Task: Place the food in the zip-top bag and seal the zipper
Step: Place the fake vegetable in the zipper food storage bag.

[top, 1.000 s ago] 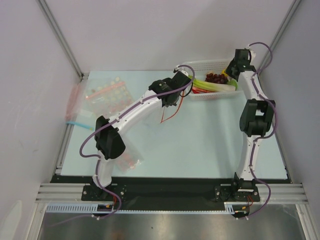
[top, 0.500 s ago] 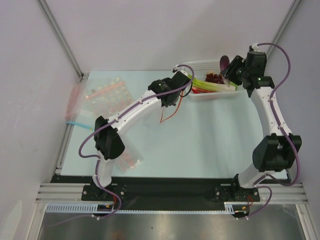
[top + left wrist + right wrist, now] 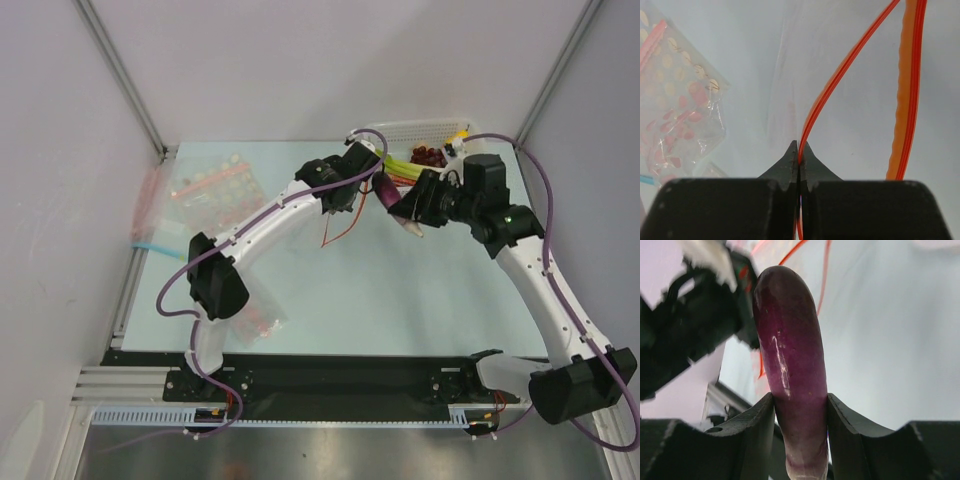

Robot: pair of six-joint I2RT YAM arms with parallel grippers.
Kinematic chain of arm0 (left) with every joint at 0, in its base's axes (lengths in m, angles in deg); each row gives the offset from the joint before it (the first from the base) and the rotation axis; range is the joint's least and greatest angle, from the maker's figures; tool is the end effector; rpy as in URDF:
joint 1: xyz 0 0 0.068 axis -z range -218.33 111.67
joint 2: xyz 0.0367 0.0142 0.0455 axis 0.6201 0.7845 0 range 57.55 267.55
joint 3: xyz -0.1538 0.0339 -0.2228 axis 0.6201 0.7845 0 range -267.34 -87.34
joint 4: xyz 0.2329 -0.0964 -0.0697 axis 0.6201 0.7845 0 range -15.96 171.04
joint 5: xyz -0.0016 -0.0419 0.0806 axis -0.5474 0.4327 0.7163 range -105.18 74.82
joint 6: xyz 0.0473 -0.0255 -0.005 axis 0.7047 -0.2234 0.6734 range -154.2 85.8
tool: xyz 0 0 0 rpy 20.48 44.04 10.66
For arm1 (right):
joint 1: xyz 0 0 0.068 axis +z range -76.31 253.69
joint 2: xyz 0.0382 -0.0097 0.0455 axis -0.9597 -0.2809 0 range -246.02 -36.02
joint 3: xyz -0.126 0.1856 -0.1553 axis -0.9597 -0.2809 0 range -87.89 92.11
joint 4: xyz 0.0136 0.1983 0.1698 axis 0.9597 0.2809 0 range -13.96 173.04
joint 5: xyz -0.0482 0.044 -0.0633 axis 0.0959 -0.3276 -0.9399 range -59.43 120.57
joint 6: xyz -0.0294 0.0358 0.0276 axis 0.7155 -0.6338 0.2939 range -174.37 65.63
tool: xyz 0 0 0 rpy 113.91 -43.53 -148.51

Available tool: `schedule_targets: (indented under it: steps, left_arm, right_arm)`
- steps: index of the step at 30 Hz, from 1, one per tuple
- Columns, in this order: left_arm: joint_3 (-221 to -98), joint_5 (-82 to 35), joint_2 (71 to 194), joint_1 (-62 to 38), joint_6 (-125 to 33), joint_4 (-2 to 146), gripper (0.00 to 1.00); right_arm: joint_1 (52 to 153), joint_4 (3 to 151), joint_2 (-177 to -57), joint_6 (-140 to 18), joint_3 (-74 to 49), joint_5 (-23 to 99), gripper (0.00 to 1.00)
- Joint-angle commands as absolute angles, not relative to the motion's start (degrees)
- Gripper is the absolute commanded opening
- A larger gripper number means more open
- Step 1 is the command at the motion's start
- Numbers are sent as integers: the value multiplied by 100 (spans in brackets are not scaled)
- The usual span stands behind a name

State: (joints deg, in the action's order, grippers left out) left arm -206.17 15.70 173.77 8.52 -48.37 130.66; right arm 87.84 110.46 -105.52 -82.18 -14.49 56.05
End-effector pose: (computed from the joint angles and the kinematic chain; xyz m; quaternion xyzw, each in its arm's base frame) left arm 0.3144 -0.3086 0.3368 0.1789 0.9029 0.0669 0.3851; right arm 0.2477 0.0782 0.3834 -0.0079 0.8539 0.3520 0.3832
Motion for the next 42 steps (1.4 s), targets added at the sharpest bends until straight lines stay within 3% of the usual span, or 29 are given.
schedule_targets:
  steps: [1,24,42]
  left_arm:
    - [-20617,1392,16909,861,-4984,12906,0]
    - [-19361,1198,15968,1581,-4861,11931,0]
    - [-19299,1409,15915,2179,-5142,11913,0]
  right_arm:
    - [9126,11059,-10273,-8504,-1696,5879,28]
    - [9452,11155,-11046,-9295,-1556,5685,24]
    - [9320,11321,-11381,-9876,-1512,5545,26]
